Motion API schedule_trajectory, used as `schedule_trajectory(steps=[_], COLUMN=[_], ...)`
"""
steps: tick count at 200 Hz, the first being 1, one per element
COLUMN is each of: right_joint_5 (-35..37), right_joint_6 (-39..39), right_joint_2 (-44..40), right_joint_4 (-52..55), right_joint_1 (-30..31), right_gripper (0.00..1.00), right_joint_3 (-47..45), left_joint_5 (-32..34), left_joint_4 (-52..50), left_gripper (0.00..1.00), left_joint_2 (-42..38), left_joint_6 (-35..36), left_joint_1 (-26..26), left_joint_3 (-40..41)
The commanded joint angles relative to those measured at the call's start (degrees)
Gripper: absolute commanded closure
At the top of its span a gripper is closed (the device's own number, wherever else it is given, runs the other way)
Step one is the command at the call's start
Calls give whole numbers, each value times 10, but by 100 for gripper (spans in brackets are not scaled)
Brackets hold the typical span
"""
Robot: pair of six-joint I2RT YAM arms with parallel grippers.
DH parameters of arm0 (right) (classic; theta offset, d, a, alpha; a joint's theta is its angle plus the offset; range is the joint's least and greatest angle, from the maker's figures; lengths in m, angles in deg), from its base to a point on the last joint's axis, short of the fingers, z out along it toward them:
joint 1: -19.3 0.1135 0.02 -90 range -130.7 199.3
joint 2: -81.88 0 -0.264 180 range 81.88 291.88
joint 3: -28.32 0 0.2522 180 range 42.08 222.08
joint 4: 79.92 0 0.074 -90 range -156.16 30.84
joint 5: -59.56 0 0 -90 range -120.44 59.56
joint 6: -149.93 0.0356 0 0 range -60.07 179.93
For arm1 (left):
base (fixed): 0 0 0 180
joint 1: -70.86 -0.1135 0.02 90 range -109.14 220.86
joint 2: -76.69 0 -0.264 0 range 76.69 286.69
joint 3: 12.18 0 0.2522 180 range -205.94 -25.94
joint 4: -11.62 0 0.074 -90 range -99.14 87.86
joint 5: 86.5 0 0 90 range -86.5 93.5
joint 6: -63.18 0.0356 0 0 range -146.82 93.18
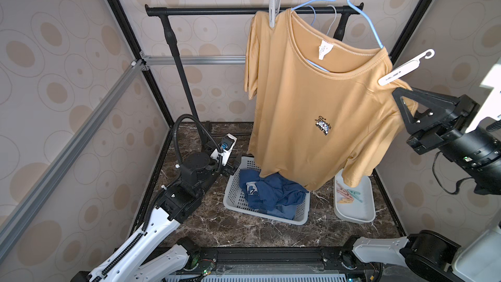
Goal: Remove the clothespins securing t-shirts to the hanger
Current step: Pick up the hanger from the clothes rail.
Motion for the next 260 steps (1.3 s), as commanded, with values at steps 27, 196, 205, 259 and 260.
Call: schedule_trajectory(steps=[27, 196, 205, 259, 260], right_joint_5=[-21, -111, -110, -96, -97], right_joint_6=[42, 159, 158, 114, 111], right_joint_2=[-71, -169, -175, -220, -221], right_joint_4=[-52, -346, -364, -458, -460], right_joint_1=[0, 0, 0, 0, 1], right_gripper=[100, 100, 100, 100, 100], right_joint_3=[-186, -700, -728, -851, -853], left_joint_5=[44, 45, 38, -18, -20], left_joint_4=[-43, -123, -126, -135, -135], left_gripper=[19, 18, 18, 17, 17], left_joint_2=[7, 71, 78, 122, 123], left_joint_6=[-37, -138, -144, -194, -195], left_joint_1=[-5, -5, -5, -5, -5], left_joint_3=[-55, -166, -173, -222, -224])
